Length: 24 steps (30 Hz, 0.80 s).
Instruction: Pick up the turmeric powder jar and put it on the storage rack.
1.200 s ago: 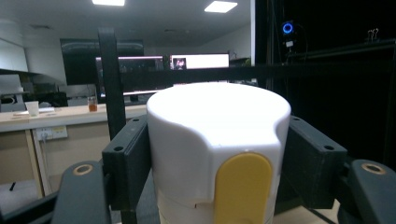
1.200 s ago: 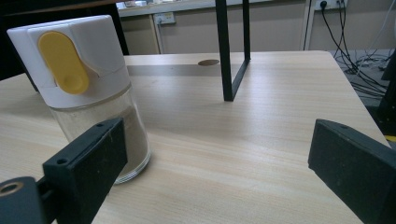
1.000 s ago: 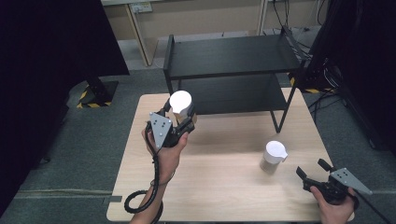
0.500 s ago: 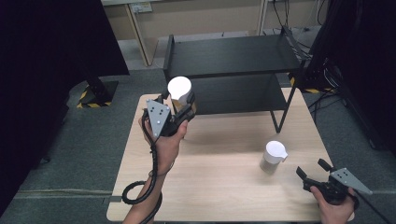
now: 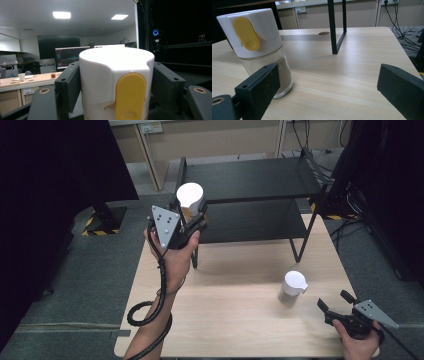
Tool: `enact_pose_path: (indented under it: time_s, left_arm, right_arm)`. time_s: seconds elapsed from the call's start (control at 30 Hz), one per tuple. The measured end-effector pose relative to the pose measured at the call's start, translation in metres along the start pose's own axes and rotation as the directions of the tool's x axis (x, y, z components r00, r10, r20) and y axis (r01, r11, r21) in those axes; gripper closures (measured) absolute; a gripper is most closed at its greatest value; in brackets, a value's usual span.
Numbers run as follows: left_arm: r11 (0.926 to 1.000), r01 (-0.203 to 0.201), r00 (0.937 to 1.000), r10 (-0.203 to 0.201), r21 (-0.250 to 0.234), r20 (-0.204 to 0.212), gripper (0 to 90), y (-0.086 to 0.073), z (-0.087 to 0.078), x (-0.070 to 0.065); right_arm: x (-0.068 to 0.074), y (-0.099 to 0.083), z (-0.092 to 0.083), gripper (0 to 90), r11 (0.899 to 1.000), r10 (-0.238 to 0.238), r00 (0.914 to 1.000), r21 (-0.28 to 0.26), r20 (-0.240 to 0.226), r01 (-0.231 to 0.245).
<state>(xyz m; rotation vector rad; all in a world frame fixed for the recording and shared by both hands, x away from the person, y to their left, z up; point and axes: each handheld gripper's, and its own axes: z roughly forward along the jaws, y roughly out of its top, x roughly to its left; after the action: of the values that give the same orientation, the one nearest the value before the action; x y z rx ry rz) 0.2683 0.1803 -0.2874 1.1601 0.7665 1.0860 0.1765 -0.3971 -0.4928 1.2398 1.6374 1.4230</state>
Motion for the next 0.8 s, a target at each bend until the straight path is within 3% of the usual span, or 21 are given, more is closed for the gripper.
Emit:
enact_pose_path:
  time_s: [0.43, 0.8]
  left_arm:
    - [0.9999, -0.013, 0.9999, 0.013, -0.01, -0.011, 30.6, 0.026, 0.019, 0.002]
    - [1.0, 0.001, 0.9995, 0.0, 0.003, -0.03, 30.6, 0.039, 0.039, 0.003]
  right_arm:
    - [-0.001, 0.0, 0.0, 4.8, 1.0, 0.003, 1.0, -0.001, -0.003, -0.003]
    - [-0.001, 0.001, 0.0, 4.8, 1.0, 0.001, 1.0, 0.003, -0.004, -0.001]
